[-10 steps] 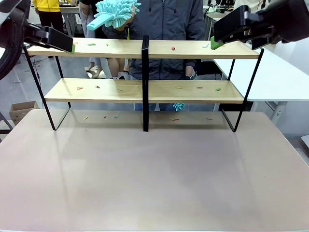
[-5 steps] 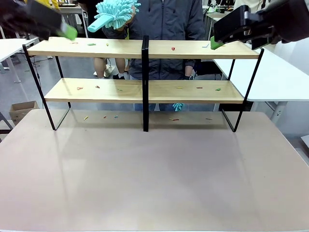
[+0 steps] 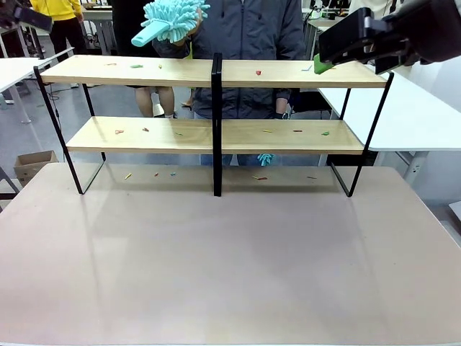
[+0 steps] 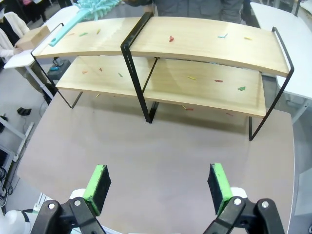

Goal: Clean the shelves.
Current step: Pick up the Duster when the human hands it over.

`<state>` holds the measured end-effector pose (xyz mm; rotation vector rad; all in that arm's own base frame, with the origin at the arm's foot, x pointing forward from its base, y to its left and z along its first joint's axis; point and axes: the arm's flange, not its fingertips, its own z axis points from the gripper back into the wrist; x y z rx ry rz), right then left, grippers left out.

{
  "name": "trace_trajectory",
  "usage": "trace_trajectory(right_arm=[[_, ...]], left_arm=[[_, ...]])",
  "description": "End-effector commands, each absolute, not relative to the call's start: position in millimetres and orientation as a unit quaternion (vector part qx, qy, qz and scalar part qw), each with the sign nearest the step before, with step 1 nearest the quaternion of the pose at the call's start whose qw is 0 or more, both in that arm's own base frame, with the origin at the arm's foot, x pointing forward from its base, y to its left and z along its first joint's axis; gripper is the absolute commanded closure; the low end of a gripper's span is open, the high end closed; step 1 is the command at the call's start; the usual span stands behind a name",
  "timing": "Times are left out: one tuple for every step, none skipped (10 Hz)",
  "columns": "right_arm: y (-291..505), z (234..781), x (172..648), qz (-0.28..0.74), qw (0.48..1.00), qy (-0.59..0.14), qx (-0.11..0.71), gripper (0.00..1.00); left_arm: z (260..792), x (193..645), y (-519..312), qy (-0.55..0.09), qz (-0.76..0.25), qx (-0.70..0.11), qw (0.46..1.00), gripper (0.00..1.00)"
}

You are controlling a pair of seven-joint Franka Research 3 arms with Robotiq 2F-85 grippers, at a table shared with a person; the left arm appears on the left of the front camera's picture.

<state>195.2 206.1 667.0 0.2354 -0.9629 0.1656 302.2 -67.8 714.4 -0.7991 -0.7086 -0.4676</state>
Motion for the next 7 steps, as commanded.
trace_trajectory(right_arm=[[205,667,196,0.077,0.876,-0.462,0.111,0.0],[205,667,196,0.077,0.876,-0.462,0.111,0.0],[205,667,196,0.077,0.876,-0.462,0.111,0.0],[205,667,196,0.077,0.876,-0.462,0.111,0.0],[205,667,196,0.077,0.876,-0.462,0.111,0.0],[205,667,196,0.077,0.876,-0.462,0.111,0.0],[205,667,196,0.077,0.876,-0.462,0.111,0.0]], left_arm=[[724,364,-62,-0.271,-0.173,-0.409,0.854,0.0],[722,401,-55,-0.247,-0.129,-0.45,0.848,0.0],[713,439,-51,-0.239,-0.08,-0.483,0.839,0.0],[698,479,-47,-0.221,-0.051,-0.533,0.815,0.0],[683,510,-50,-0.198,-0.031,-0.573,0.795,0.0],[668,537,-58,-0.166,-0.014,-0.58,0.798,0.0],[653,552,-68,-0.152,-0.004,-0.578,0.802,0.0]])
